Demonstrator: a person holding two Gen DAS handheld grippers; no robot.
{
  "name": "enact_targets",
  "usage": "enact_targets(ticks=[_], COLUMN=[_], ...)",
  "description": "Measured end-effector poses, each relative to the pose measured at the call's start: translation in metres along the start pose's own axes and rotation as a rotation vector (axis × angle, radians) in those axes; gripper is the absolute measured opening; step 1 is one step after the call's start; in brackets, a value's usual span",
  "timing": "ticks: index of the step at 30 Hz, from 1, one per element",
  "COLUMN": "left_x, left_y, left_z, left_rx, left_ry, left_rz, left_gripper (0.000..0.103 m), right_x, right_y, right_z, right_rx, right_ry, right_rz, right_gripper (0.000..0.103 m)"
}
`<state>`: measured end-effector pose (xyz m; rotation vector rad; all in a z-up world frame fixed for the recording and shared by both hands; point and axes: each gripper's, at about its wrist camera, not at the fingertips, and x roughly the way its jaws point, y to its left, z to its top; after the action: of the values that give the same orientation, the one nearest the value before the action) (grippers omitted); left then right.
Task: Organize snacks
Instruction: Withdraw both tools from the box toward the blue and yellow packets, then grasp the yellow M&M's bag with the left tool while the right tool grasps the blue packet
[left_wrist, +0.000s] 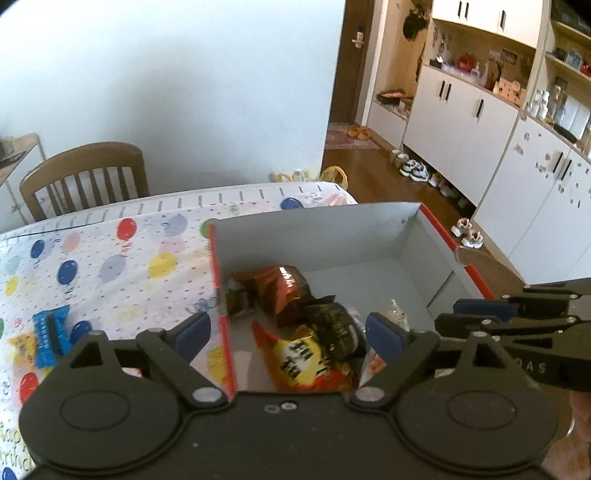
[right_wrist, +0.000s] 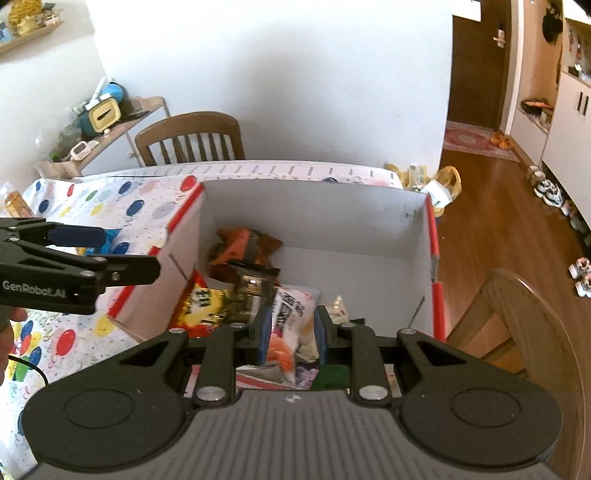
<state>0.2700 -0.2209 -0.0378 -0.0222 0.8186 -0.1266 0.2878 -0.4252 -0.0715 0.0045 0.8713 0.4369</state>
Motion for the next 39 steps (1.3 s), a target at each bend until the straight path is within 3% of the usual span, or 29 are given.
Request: enact_targets(ticks=[6, 10, 14, 17, 20, 24, 39], left_x=[-0.025, -0.042, -0.056, -0.067, -0.078, -0.085, -0.071], left_y=[0.033, 0.060, 0.092, 0.118, 0.142, 0.175, 0.274], left_z=[-0.012, -0.025, -0.039, -0.048, -0.055, -0.064, -0.072], left_rx=[-0.045, -0.075, -0.107, -0.118, -0.129, -0.156, -0.217], left_ry=[-0.023, -0.038, -0.038, -0.048, -0.068, -0.071, -0.102], left_rz=[0.012, 0.049, 0.076, 0.103, 0.135, 0.158, 0.211], left_gripper=[0.092, 0.092, 0.093, 0.097, 0.102, 0.102, 0.102], right_x=[-0.009, -0.013, -0.010, -0.007, -0.002, 0.011, 0.082], right_y=[0.023, 0.046, 0.079, 0.104, 0.128, 0.161, 0.263], right_z=[0.003, 0.003, 0.005, 0.006, 0.007, 0.014, 0.053], right_rx=[0.007, 0.012, -0.023, -0.056, -0.057, -0.055, -0.064], right_ry=[-0.038, -0.055, -0.060, -0.069, -0.081, -0.066, -0.012], right_rz=[0.019, 0.045, 0.066, 0.081, 0.107, 0.154, 0.143], right_gripper=[0.024, 0.048, 0.053, 0.068, 0.074, 0.084, 0.086])
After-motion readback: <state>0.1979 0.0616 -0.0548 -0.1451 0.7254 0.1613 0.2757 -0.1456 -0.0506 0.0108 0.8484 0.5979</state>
